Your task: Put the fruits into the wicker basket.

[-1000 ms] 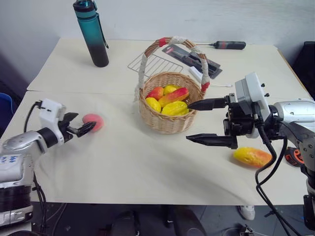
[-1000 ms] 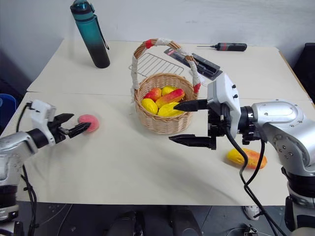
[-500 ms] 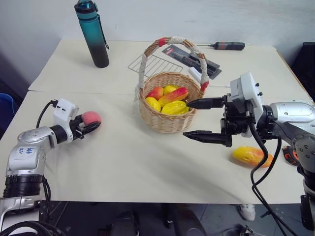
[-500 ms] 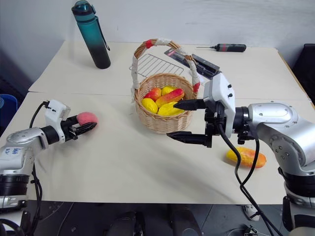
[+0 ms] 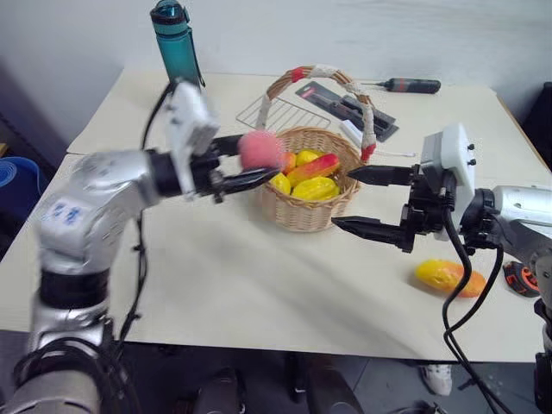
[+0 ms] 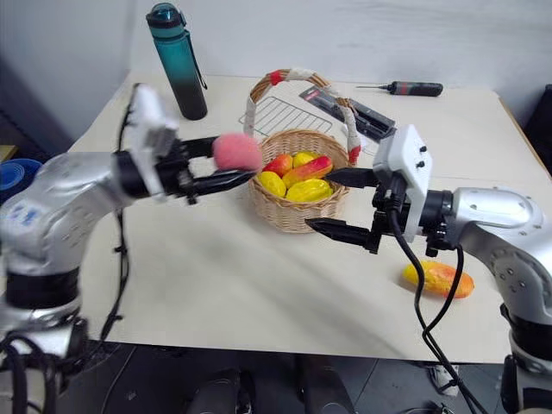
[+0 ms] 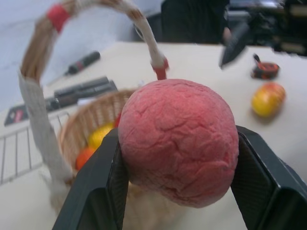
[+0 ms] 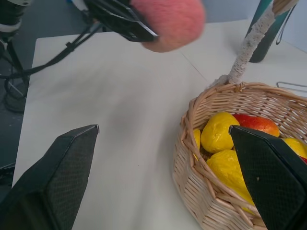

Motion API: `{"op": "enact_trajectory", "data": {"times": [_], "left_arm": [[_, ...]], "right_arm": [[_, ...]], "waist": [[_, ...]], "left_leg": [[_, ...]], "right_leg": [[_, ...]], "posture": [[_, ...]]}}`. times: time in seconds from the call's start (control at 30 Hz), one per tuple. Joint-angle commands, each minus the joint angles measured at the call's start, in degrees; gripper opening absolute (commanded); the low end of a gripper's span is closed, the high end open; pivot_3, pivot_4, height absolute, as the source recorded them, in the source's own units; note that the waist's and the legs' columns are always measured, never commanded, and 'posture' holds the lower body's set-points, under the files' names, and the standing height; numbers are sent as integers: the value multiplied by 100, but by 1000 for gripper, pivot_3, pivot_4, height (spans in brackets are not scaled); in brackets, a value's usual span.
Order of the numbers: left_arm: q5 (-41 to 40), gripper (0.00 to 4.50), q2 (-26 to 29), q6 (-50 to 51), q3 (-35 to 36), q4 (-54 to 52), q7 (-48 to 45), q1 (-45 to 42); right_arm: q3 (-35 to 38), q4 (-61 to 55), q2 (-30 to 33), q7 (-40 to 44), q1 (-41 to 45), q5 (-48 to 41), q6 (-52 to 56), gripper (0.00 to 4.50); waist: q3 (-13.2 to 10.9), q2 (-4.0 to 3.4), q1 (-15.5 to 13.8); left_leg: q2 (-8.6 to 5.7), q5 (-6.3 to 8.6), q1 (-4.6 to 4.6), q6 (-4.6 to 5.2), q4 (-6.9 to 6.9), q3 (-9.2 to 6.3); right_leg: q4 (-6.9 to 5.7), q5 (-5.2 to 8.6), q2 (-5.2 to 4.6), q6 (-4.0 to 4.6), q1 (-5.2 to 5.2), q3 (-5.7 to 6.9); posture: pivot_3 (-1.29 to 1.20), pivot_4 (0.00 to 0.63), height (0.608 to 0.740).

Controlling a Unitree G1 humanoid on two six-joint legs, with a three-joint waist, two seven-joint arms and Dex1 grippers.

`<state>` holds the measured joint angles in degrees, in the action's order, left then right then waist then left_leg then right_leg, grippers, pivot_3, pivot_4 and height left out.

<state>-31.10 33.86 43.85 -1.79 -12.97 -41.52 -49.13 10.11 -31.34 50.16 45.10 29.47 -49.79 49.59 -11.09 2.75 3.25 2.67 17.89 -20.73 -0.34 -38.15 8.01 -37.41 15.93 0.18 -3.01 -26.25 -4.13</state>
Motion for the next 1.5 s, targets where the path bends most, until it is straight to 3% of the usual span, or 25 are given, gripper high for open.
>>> {"op": "enact_trajectory", "data": {"times": [0.03,0.17,0.37,0.47,0.6,0.7,0.83,0.9,1.0,1.2,1.37,1.5], "left_arm": [[1089,2479,-157,-877,-932,818,-137,-507],[1612,2479,-506,-1272,-1212,1879,-90,-853],[1250,4340,-783,-1071,-749,1877,-360,-867],[994,4464,-790,-967,-374,1707,-402,-754],[-312,4464,-387,-278,489,712,-1121,-348],[-1064,4464,288,108,809,124,-1979,63],[-1321,4464,1238,-78,716,-463,-3268,617],[-1272,4464,1449,-194,595,-572,-3517,739],[-1230,4464,1525,-347,495,-678,-3667,789],[-1218,4464,1303,-330,365,-814,-3298,663],[-1242,4464,1259,-340,395,-836,-3098,642],[-1216,4464,1296,-345,435,-844,-2980,665]], "right_arm": [[322,-331,66,-250,-192,-121,53,4500],[589,-470,119,-435,-412,-295,142,4500],[925,-443,211,-661,-871,-173,127,4500],[1219,-389,275,-693,-1233,-124,129,4500],[2326,-375,687,101,-2484,198,-111,4500],[3302,-274,855,1380,-3493,498,-697,4500],[3930,183,1207,2182,-4307,1417,-1338,4500],[4025,322,1265,2425,-4626,1749,-1610,4500],[3872,525,1294,2649,-4957,2282,-2122,4500],[2737,1333,1495,2517,-4851,3301,-3147,4500],[1731,2070,1435,2333,-4057,3544,-3536,4500],[663,2941,1496,2036,-3323,4246,-3785,4500]], "waist": [[0,-1,13],[0,-3,36],[0,-3,28],[0,-3,-1],[0,-4,-14],[0,-9,-1],[-5,-2,15],[-6,1,19],[-5,-1,5],[-6,-2,-3],[-9,-9,7],[-10,-9,0]], "left_leg": [[0,0,1,0,0,2],[8,-6,11,-9,12,22],[12,-4,-7,-6,12,22],[11,-2,-14,-4,10,20],[14,0,-26,-6,10,9],[16,3,-21,-14,7,6],[11,-1,13,-20,-1,8],[12,1,67,-18,11,-4],[12,3,69,24,16,-35],[13,15,53,48,16,-72],[15,21,53,41,19,-74],[15,3,54,9,16,-76]], "right_leg": [[0,0,2,0,0,-4],[-8,0,16,0,-10,-30],[-10,0,15,1,-29,-30],[-9,-2,13,-3,-32,-27],[-6,-1,12,-6,-35,-12],[-9,0,15,-8,-31,-8],[-13,0,15,-7,2,-8],[31,6,19,1,78,6],[98,-4,15,18,119,40],[139,-22,8,34,145,69],[133,-27,13,3,140,71],[127,-26,12,6,139,73]], "posture": [[0,150,740],[0,150,740],[0,150,740],[0,150,740],[0,150,740],[0,150,740],[0,150,740],[0,150,740],[0,150,740],[0,150,740],[0,150,740],[0,150,740]]}}
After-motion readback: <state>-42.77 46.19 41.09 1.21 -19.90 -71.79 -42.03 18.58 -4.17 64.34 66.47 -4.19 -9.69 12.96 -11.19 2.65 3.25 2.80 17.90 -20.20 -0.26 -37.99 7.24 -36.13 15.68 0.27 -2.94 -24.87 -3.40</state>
